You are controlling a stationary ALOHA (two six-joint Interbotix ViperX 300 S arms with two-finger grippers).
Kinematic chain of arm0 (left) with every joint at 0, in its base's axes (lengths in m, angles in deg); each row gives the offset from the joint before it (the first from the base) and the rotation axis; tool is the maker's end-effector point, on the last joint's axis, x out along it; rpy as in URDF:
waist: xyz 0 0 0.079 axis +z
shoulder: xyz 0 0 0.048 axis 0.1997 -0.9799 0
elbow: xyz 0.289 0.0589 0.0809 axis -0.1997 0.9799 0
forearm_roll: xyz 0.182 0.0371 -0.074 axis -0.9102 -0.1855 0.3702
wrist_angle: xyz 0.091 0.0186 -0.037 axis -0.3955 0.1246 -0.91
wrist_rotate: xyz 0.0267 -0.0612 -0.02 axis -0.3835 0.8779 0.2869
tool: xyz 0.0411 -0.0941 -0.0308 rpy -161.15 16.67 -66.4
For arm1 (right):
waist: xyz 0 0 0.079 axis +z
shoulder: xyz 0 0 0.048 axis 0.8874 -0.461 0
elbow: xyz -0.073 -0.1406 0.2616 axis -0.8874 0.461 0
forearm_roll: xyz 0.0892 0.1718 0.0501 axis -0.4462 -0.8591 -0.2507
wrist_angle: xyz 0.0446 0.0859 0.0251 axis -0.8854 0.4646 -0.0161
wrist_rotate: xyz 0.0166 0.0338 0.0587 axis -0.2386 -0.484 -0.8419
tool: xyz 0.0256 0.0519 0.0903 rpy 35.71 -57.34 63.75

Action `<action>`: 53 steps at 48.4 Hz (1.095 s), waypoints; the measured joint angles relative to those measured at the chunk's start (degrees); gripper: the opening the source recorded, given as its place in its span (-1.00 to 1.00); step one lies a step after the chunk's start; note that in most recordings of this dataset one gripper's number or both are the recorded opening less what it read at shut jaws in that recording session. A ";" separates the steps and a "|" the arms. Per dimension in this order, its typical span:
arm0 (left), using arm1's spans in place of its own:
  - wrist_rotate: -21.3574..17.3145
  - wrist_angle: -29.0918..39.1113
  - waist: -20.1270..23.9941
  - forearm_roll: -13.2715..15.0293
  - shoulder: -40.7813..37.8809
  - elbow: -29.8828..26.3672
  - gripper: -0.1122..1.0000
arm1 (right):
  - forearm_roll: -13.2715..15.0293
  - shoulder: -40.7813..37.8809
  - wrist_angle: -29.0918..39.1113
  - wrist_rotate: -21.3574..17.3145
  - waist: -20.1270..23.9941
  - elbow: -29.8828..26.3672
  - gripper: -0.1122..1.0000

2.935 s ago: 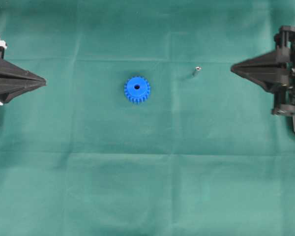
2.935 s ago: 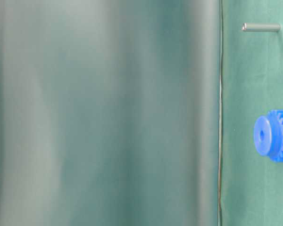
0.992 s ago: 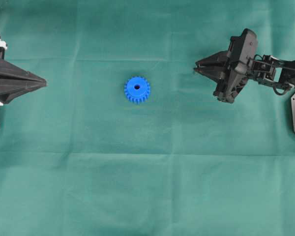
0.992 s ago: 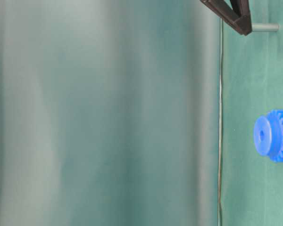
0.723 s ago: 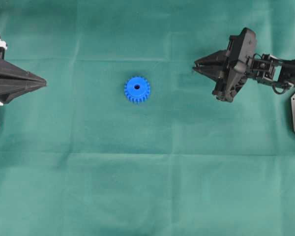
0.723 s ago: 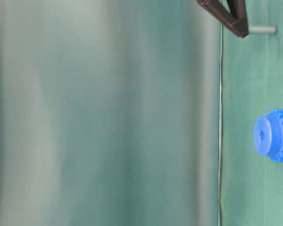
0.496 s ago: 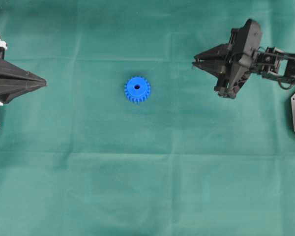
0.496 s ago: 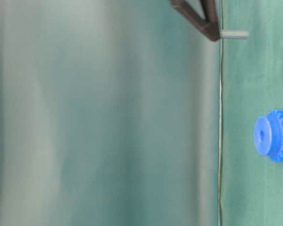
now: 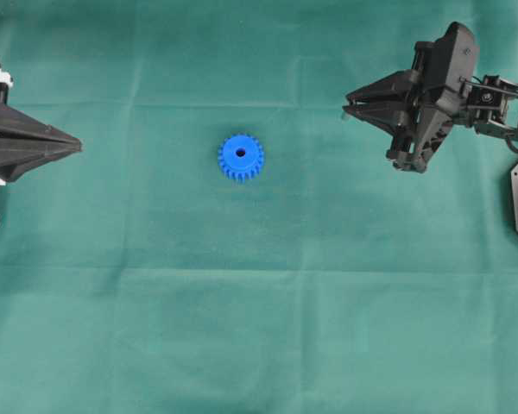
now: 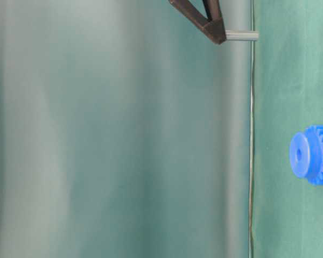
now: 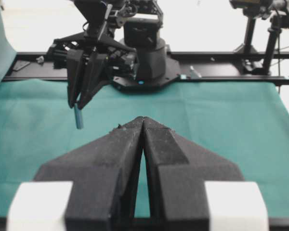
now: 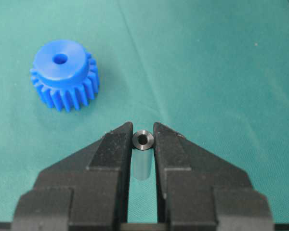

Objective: Insert the shaft placed at a random location into the center hole of the small gear at another random location.
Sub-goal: 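Carry the shaft left with the right gripper over the blue gear's hole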

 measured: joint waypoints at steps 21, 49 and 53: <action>0.00 0.09 0.00 -0.09 0.00 0.00 -0.80 | 0.00 -9.23 0.00 0.00 3.78 -8.53 -0.56; 0.00 0.09 0.00 -0.09 0.00 0.00 -0.79 | 0.00 -22.15 0.00 0.00 7.47 -24.08 -0.56; 0.00 0.09 0.00 -0.09 0.00 0.00 -0.79 | 0.00 -22.85 0.00 0.00 7.65 -24.70 -0.56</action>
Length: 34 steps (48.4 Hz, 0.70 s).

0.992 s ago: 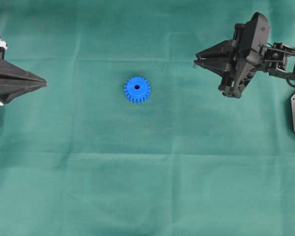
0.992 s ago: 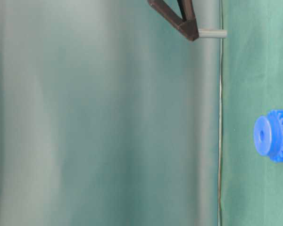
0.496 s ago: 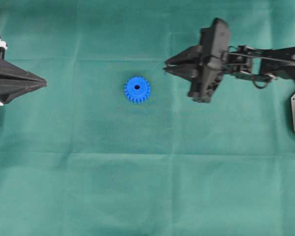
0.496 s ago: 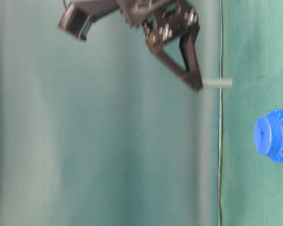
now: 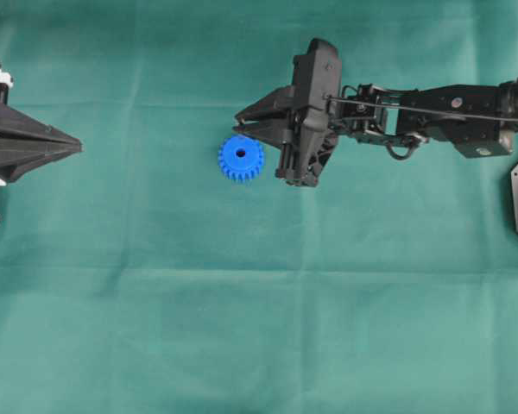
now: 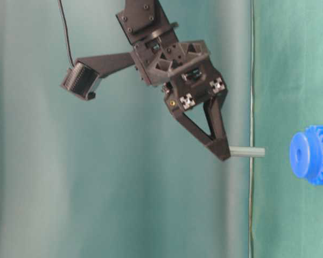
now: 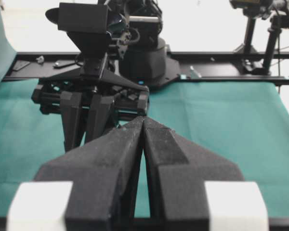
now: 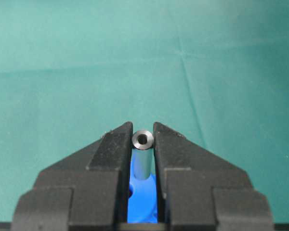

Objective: Insert the shaft placed at a random location into the center hole of the small gear at another random location.
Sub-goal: 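Carry the shaft left with the right gripper over the blue gear's hole, then lower the shaft with the right gripper into the gear's center hole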

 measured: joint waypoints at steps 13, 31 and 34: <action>0.00 0.00 0.00 0.00 0.00 0.00 -0.79 | -0.09 -0.35 0.00 -0.09 0.35 -0.26 -0.56; 0.00 0.00 0.00 0.00 0.00 0.00 -0.80 | -0.35 -2.55 0.00 -0.09 0.35 -0.35 -0.56; 0.00 0.00 0.00 0.09 0.00 0.00 -0.80 | -0.35 -3.08 -0.09 -0.09 0.35 -0.35 -0.56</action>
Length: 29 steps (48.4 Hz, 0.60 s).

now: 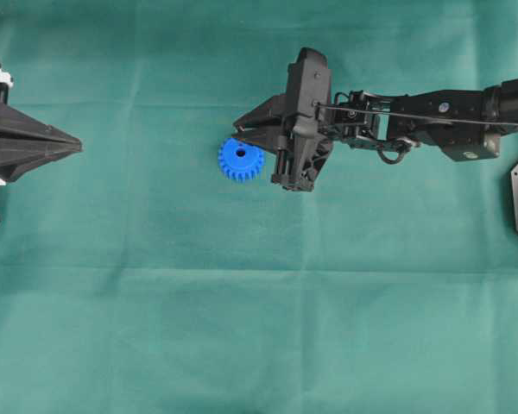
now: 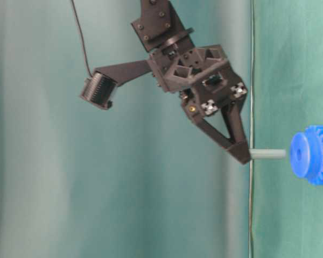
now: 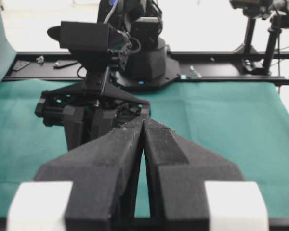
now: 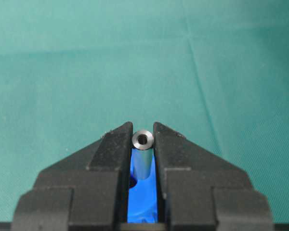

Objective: Insert the shaft placed at a random location into the center hole of the small gear at another random location.
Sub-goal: 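Lower the shaft with the right gripper into the gear's center hole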

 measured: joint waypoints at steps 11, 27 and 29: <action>-0.09 0.00 0.00 -0.09 0.00 0.09 -0.80 | 0.00 -1.76 -1.41 -0.26 0.09 -0.09 -0.56; 0.00 0.00 0.00 -0.09 0.00 0.00 -0.79 | -0.09 -1.93 -1.49 -0.70 0.09 -0.09 -0.56; 0.00 0.00 0.00 -0.09 0.00 0.00 -0.80 | -0.09 -1.85 -1.58 -0.79 0.09 -0.09 -0.56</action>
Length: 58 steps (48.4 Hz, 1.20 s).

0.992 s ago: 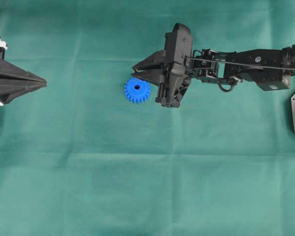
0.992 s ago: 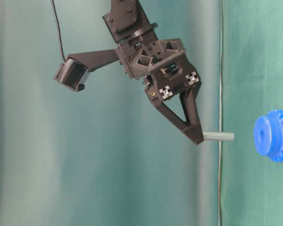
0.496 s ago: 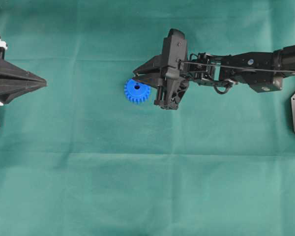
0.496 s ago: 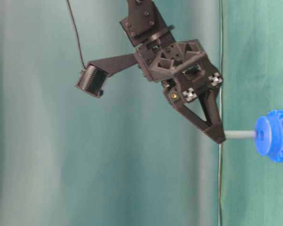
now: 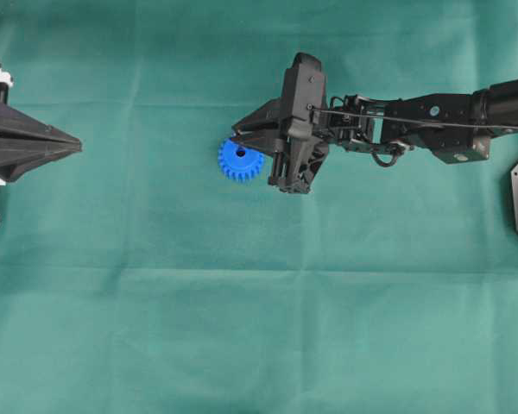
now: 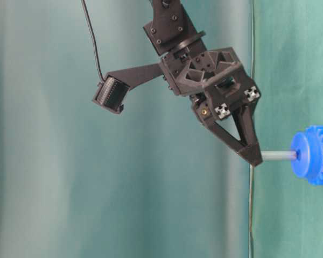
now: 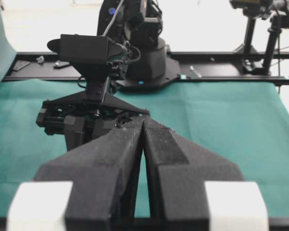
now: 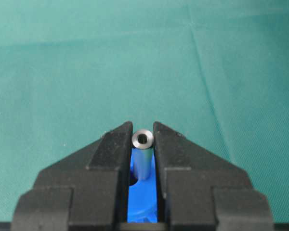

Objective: Insert the shaft placed at a random location into the center hole of the small gear at another random location.
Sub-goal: 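Lower the shaft with the right gripper into the gear's center hole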

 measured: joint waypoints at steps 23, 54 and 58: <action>-0.09 0.00 0.00 0.00 0.00 0.09 -0.80 | 0.00 5.80 3.60 0.00 0.35 -0.09 -0.56; -0.09 -0.09 0.00 0.09 0.00 0.00 -0.80 | 0.09 0.79 0.44 0.00 0.79 0.00 -0.56; -0.09 0.00 0.00 0.00 0.00 0.00 -0.79 | 0.00 0.26 0.09 0.00 0.70 0.00 -0.56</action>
